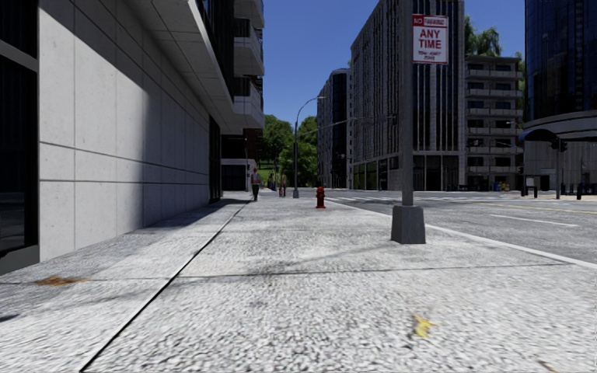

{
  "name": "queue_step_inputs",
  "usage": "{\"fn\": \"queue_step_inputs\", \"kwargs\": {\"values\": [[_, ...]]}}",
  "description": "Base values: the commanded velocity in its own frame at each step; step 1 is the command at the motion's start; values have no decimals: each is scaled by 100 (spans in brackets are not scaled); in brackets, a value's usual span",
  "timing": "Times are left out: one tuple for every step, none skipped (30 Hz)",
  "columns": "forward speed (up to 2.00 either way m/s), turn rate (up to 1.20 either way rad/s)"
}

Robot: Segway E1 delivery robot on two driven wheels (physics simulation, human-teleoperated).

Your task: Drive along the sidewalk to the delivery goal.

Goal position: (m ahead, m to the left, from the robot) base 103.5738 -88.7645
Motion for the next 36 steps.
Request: {"fn": "queue_step_inputs", "kwargs": {"values": [[184,59],[184,37],[184,2],[183,0],[180,0],[177,0],[176,0],[176,0],[175,0],[175,0],[175,0],[175,0],[175,0],[175,0],[175,0],[175,0],[175,0],[174,0],[174,0],[174,0],[174,0],[174,0],[174,0],[174,0],[174,0],[174,0],[178,0],[183,0],[200,0],[200,0],[200,0],[200,0],[200,0],[200,0],[200,0],[200,0]]}}
